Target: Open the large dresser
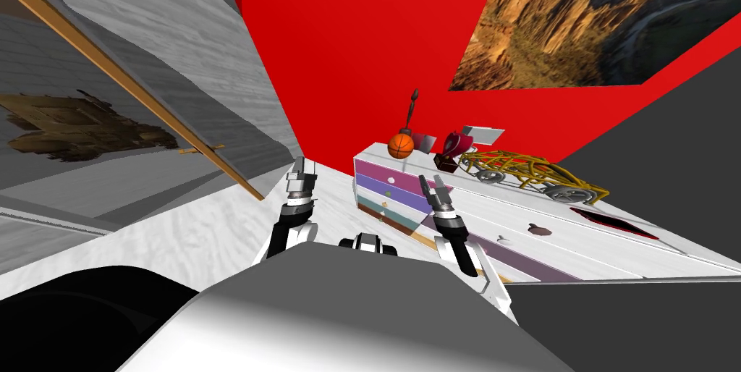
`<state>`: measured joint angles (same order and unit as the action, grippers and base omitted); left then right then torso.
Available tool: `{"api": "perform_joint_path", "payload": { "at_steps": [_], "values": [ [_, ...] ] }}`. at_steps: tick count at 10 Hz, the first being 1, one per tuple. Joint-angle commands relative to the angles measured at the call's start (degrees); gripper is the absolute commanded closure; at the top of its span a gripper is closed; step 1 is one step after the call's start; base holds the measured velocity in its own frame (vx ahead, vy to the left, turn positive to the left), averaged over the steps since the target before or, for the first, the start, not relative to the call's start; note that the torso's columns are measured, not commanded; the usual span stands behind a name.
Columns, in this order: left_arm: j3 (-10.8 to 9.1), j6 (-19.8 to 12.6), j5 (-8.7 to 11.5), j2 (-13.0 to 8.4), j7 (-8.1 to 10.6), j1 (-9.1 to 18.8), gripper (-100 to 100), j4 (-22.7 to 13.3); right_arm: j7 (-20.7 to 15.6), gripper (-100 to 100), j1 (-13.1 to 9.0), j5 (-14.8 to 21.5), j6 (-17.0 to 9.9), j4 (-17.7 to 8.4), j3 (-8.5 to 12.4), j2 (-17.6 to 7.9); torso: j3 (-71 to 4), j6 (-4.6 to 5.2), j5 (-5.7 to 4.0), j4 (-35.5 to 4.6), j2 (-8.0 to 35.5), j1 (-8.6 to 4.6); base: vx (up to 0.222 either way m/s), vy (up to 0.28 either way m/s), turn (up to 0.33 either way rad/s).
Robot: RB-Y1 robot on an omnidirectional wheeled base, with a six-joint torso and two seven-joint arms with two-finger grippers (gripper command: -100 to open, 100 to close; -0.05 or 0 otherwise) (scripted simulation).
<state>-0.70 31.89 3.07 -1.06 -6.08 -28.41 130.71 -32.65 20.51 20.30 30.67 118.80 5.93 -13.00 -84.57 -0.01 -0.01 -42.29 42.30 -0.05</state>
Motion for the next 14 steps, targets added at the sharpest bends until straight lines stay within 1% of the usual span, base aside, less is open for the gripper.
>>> {"api": "perform_joint_path", "payload": {
  "at_steps": [1, 2, 3, 4, 5, 6, 7, 8, 9, 10, 11, 12, 13, 14],
  "values": [
    [0.00, 0.00, 0.00, 0.00, 0.00, 0.01, 0, 0.00, -3.96, -100, -0.66, 1.94, 1.09, -1.56, 0.56, -0.27, 0.07, 0.00, -0.03, -0.03, 0.11, -0.11, 0.047, 0.050, -0.065],
    [0.00, 0.00, 0.00, 0.00, 0.00, 0.00, 0, 0.00, -5.13, -100, -0.66, 1.94, 1.09, -1.56, 0.56, -0.27, 0.03, 0.02, -0.01, -0.01, 0.02, 0.01, 0.049, 0.061, -0.046],
    [0.00, 0.00, 0.00, 0.00, 0.00, 0.00, 0, 0.00, -6.88, -100, -1.23, 3.61, 2.03, -2.99, 1.12, -0.50, 0.00, 0.00, 0.02, 0.00, -0.01, 0.09, 0.066, 0.075, -0.085],
    [0.00, 0.00, 0.00, 0.00, 0.00, 0.00, 0, 0.00, -8.61, -100, -1.23, 3.61, 2.03, -2.99, 1.12, -0.50, -0.04, 0.01, 0.03, 0.02, -0.08, 0.14, 0.059, 0.071, -0.041],
    [0.00, 0.00, 0.00, 0.00, 0.00, 0.00, 0, 0.00, -10.31, -100, -1.79, 5.26, 2.97, -4.46, 1.69, -0.67, -0.03, -0.01, 0.03, 0.01, -0.05, 0.09, 0.087, 0.086, -0.078],
    [0.00, 0.00, 0.00, 0.00, 0.00, -0.01, 0, 0.00, -11.99, -100, -1.79, 5.26, 2.97, -4.46, 1.69, -0.67, -0.06, 0.01, 0.02, 0.03, -0.11, 0.10, 0.068, 0.076, -0.040],
    [0.00, 0.00, 0.00, 0.00, 0.00, 0.00, 0, 0.00, -13.64, -100, -2.31, 6.91, 3.90, -5.98, 2.30, -0.81, -0.01, 0.00, 0.01, 0.01, -0.01, 0.03, 0.070, 0.077, -0.091],
    [0.00, 0.00, 0.00, 0.00, 0.00, 0.00, 0, 0.00, -15.24, -100, -2.31, 6.91, 3.90, -5.98, 2.30, -0.81, 0.01, 0.02, 0.00, 0.00, 0.00, 0.02, 0.056, 0.070, -0.042],
    [0.00, 0.00, 0.00, 0.00, 0.00, 0.00, 0, 0.00, -15.77, -100, -2.31, 6.91, 3.90, -5.98, 2.30, -0.81, 0.03, -0.01, 0.00, -0.01, 0.05, 0.01, 0.021, 0.029, 0.013],
    [0.00, 0.00, 0.00, 0.00, 0.00, 0.01, 0, 0.00, -18.04, -100, -2.80, 8.53, 4.82, -7.54, 2.93, -0.90, 0.08, 0.00, -0.03, -0.04, 0.12, -0.09, 0.052, 0.055, -0.074],
    [0.00, 0.00, 0.00, 0.00, 0.00, 0.00, 0, 0.00, -19.31, -100, -2.80, 8.53, 4.82, -7.54, 2.93, -0.90, 0.01, 0.02, -0.01, -0.01, -0.01, 0.04, 0.054, 0.050, -0.060],
    [0.00, 0.00, 0.00, 0.00, 0.00, 0.00, 0, 0.00, -21.12, -100, -3.25, 10.13, 5.73, -9.14, 3.58, -0.96, -0.03, 0.00, 0.01, 0.01, -0.04, 0.05, 0.061, 0.065, -0.102],
    [0.00, 0.00, 0.00, 0.00, 0.00, 0.00, 0, 0.00, -22.78, -100, -3.25, 10.13, 5.73, -9.14, 3.58, -0.96, -0.04, 0.01, 0.02, 0.02, -0.08, 0.11, 0.057, 0.068, -0.044],
    [0.00, 0.00, 0.00, 0.00, 0.00, 0.00, 0, 0.00, -24.41, -100, -3.66, 11.70, 6.63, -10.80, 4.26, -0.98, -0.02, -0.01, 0.03, 0.01, -0.04, 0.09, 0.081, 0.088, -0.090]
  ]
}}
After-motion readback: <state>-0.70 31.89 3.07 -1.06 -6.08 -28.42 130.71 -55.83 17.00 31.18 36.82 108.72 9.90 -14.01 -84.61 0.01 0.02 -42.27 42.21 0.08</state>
